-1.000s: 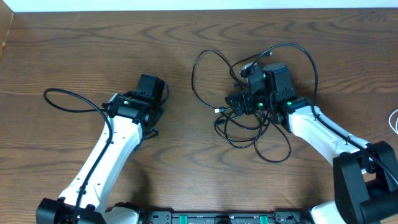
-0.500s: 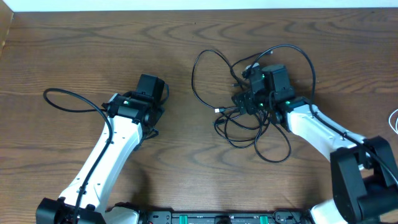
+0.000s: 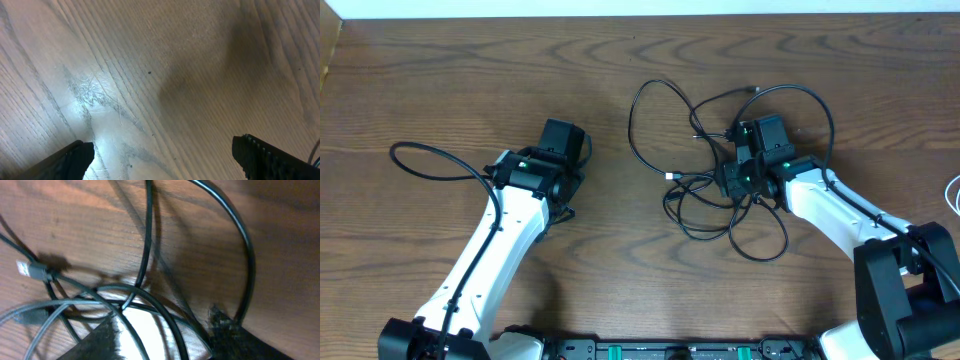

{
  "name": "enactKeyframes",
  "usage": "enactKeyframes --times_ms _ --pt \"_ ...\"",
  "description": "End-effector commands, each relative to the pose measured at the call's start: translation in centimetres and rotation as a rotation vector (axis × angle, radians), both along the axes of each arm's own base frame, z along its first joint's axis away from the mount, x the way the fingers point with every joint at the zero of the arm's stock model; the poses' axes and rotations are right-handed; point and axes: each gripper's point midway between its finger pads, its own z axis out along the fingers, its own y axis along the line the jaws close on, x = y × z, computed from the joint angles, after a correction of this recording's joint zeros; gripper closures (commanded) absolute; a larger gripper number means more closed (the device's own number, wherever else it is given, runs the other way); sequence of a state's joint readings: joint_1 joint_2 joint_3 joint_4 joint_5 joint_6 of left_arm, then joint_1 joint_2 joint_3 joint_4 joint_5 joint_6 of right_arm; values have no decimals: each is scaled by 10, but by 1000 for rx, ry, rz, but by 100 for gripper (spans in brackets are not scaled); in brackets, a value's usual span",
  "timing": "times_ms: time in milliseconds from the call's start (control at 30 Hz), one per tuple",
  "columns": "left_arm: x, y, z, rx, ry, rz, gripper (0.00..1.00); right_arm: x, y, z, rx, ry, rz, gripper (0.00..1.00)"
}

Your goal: Untangle cables

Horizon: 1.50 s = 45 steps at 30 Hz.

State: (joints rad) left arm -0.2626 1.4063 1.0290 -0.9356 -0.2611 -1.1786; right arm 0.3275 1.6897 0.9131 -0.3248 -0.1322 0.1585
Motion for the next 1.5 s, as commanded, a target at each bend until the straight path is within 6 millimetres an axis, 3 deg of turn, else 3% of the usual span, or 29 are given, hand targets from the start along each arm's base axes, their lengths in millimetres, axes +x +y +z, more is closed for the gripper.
enactKeyframes --times_ms 0,133,267,433,533,700,933,1033,1100,1200,1300,1367,1467 --pt "1 4 1 17 -1 8 4 -6 14 3 121 65 -83 67" --pt "1 4 1 18 -1 8 4 -18 61 21 332 95 64 89" --pt "1 4 1 17 -1 8 4 -19 90 37 420 55 159 97" --pt "1 4 1 18 -1 8 4 -25 112 42 417 6 247 96" --pt "1 4 1 18 -1 8 4 -27 112 41 403 -1 271 94" --pt "7 2 3 10 -27 9 4 -19 92 43 397 5 215 64" --pt "12 3 4 15 -51 11 2 -20 33 68 366 14 93 57" --pt "14 -8 2 -45 -52 -1 2 -21 0 85 341 -5 4 55" --pt "20 -31 0 -161 -59 -59 2 -24 -12 96 341 -22 -29 50" --pt "34 -76 5 -313 -101 -250 2 -25 -20 108 341 -52 -48 26" --pt "42 -104 10 -341 -145 -402 2 -24 -23 108 324 -62 -57 18" --pt "44 -122 10 -313 -162 -521 2 -23 -28 104 292 -59 -77 1" --pt "38 -145 4 -303 -145 -627 2 -23 -37 98 242 -54 -108 1"
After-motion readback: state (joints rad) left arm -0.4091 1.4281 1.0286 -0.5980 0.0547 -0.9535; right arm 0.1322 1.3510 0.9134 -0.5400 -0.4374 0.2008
